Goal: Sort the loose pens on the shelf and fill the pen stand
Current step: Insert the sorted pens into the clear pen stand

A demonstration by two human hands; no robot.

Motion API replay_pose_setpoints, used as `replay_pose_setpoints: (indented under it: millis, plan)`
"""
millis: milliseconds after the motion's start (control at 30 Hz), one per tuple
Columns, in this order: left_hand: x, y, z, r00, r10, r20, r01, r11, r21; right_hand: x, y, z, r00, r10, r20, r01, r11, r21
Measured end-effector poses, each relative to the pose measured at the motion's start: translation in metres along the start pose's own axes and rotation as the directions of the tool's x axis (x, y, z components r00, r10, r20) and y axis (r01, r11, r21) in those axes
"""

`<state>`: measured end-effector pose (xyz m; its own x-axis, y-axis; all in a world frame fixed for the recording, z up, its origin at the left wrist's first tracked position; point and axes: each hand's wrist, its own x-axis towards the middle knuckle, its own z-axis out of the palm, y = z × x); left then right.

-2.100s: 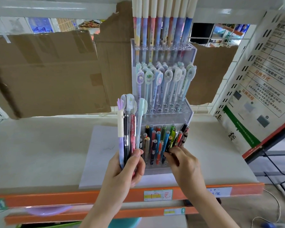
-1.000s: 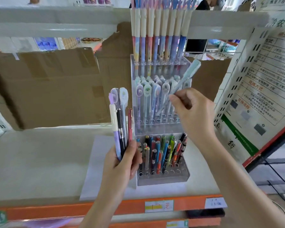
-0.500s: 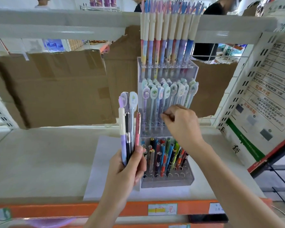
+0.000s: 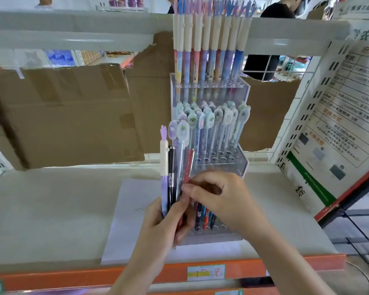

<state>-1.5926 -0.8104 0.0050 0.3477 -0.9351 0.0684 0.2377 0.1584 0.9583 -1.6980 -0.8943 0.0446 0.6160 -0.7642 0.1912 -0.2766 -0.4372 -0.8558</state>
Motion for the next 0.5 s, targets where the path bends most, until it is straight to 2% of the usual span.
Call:
replay_pose_setpoints:
  millis: [100,267,367,500]
  plan:
    - [-0.001,0.001,0.004,1.000,-0.015,0.011,0.014,0.999,0.040,-0.003,0.001,-0.004,0.999,0.003,-0.051,0.002,0.996,0.087]
    - [-0.006,-0.007,0.003,0.999,-0.010,-0.047,0.016,0.991,0.133,-0.021,0.015,-0.029,0.947,0.019,-0.321,0.047,0.979,0.197]
    - [-0.009,-0.012,-0.002,0.992,-0.062,-0.108,0.074,0.991,0.110,-0.035,0.032,-0.030,0.934,-0.032,-0.357,0.041,0.999,0.018]
    - [-0.010,-0.014,0.000,0.996,-0.059,-0.064,0.064,0.995,0.077,-0.040,0.066,-0.012,0.914,-0.161,-0.372,0.058,0.960,-0.273]
